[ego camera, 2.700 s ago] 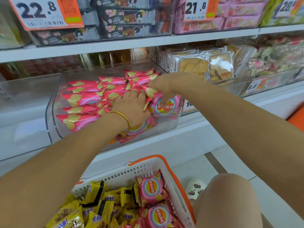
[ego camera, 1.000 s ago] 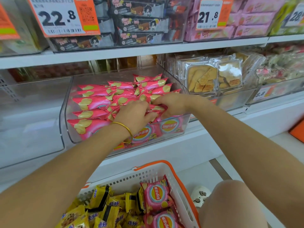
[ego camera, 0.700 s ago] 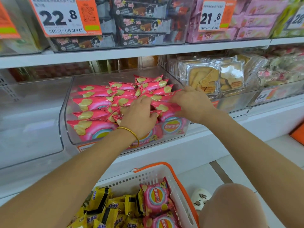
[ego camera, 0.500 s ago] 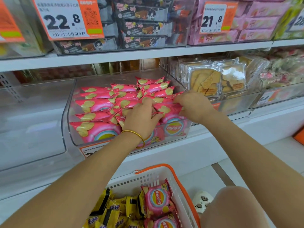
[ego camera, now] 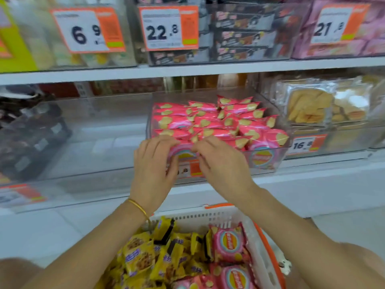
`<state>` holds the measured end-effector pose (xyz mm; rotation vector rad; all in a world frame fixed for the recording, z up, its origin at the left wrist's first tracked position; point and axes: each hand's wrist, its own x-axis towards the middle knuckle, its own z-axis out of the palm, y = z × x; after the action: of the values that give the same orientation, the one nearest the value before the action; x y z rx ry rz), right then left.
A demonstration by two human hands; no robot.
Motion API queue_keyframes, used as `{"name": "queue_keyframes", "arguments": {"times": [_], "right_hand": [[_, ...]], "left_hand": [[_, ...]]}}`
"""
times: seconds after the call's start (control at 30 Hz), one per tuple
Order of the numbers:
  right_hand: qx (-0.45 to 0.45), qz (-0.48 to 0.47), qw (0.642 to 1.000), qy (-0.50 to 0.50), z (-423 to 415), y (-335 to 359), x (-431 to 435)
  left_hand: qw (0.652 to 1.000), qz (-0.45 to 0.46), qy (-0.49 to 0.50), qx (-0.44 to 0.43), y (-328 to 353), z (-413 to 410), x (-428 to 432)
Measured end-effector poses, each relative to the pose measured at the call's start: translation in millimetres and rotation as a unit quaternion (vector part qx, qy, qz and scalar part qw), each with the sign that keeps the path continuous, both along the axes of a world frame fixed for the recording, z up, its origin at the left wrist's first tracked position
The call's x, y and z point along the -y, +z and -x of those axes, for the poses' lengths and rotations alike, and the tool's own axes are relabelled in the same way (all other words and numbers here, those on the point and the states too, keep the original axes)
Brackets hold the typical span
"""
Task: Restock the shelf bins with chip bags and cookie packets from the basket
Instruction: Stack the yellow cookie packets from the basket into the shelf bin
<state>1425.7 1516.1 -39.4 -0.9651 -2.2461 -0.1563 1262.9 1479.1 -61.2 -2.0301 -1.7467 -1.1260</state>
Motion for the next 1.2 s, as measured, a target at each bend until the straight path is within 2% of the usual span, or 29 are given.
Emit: {"name": "queue_keyframes", "arguments": {"times": [0.13,0.27,0.43,0.53,0.6,0.67,0.83,0.9,0.97,1.03,1.13,1.2], "right_hand": [[0.045,0.062,0.995,0.061,44,-24,22],[0.100,0.191,0.972,0.088,68,-49,38],[0.201,0.300,0.927,0.099,91,-101,47],[0.253,0.380,0.877,0.149,114,-129,49],[0.328,0.400,0.836,0.183,130,-143,53],[0.357,0.391,0.827,0.187,139,-157,56],[0.347,0.380,0.837,0.188,150,-184,59],[0.314,0.398,0.840,0.196,155,-189,60],[0.275,0.424,0.838,0.207,158,-186,61],[0.239,0.453,0.832,0.213,156,-176,60],[0.165,0.506,0.819,0.213,150,-149,57],[0.111,0.530,0.812,0.217,144,-124,57]], "left_hand": [[0.999,-0.010,0.042,0.015,-21,42,50],[0.997,0.044,0.052,0.034,-43,82,88],[0.979,0.184,0.067,0.059,-76,128,118],[0.951,0.296,0.071,0.059,-84,145,122],[0.934,0.347,0.057,0.064,-87,146,125],[0.921,0.381,0.047,0.065,-91,144,126],[0.885,0.460,0.060,0.036,-108,136,122],[0.865,0.497,0.067,0.018,-116,133,121],[0.849,0.522,0.074,0.039,-122,134,121],[0.850,0.517,0.074,0.071,-121,136,121],[0.868,0.476,0.063,0.127,-107,141,120],[0.875,0.442,0.036,0.193,-86,143,124]]}}
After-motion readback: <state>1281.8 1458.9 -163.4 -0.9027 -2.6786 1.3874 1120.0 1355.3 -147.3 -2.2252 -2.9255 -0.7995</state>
